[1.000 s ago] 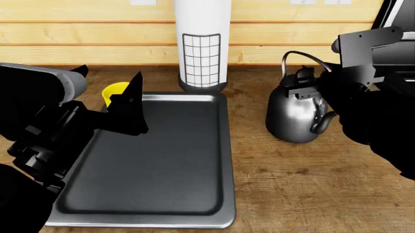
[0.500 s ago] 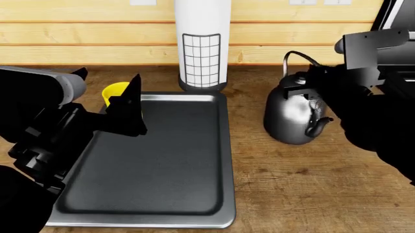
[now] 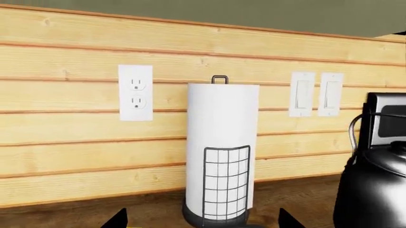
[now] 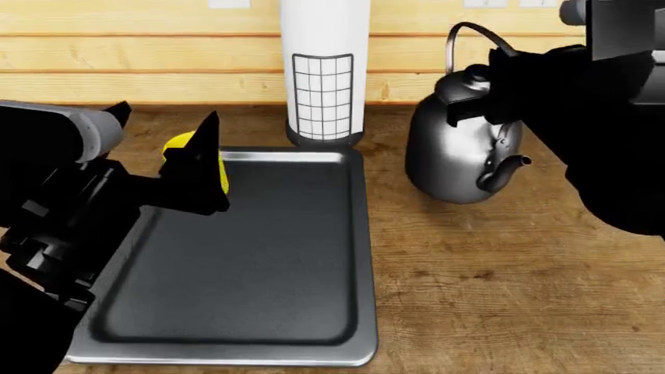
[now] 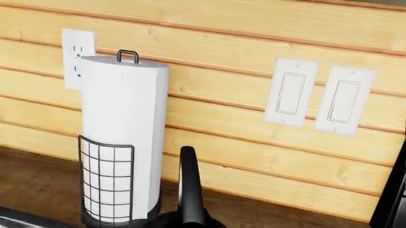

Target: Pick the kettle from the counter and place it on the tray. Then pick the mug from the cabinet and place it on the tray. Then close the cabinet doors.

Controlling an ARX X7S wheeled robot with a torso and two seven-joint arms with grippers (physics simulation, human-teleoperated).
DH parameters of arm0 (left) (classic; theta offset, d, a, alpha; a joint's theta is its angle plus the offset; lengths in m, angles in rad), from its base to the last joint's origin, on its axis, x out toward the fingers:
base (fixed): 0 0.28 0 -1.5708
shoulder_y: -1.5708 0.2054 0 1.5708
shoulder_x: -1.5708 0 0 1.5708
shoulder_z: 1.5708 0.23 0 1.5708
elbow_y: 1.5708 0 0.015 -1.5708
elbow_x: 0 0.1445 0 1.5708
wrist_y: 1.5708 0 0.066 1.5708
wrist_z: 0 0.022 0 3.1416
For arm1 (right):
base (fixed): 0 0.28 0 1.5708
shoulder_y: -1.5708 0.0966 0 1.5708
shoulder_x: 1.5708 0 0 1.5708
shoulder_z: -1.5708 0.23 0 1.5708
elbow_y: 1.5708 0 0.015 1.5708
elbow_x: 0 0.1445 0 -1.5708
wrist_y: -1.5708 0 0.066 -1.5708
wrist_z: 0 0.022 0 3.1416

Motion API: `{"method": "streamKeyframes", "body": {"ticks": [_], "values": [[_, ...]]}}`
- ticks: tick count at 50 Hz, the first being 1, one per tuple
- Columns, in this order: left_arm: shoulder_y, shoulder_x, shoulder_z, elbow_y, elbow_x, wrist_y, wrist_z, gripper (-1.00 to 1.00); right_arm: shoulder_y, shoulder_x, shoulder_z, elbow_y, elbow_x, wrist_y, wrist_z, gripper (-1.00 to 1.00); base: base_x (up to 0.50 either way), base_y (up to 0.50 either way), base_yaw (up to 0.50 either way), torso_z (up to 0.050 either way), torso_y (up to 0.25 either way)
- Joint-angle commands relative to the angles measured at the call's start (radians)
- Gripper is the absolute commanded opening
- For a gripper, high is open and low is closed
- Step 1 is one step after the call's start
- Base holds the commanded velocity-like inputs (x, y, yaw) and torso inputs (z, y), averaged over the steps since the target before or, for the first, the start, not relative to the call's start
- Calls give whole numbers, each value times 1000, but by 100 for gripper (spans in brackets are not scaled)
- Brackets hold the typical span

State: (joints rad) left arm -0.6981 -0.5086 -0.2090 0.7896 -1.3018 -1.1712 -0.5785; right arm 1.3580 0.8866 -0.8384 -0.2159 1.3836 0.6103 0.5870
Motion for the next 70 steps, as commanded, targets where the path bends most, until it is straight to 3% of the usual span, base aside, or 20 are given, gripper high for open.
{"method": "streamKeyframes", "body": {"ticks": [1, 27, 46, 70], "values": [[-26, -26, -31, 9, -85, -7, -55, 100, 112, -50, 8, -108, 27, 83, 33, -100, 0, 0, 0, 0, 0], [49, -91, -130, 33, -118, 34, -39, 100, 121, -392, -93, 71, -55, 50, -40, -100, 0, 0, 0, 0, 0], [92, -105, -157, 32, -101, 57, -15, 100, 36, -506, -134, 128, -90, -19, -91, -100, 0, 0, 0, 0, 1], [147, -108, -173, 28, -52, 88, 31, 100, -23, -556, -167, 197, -131, -65, -136, -100, 0, 0, 0, 0, 1]]}}
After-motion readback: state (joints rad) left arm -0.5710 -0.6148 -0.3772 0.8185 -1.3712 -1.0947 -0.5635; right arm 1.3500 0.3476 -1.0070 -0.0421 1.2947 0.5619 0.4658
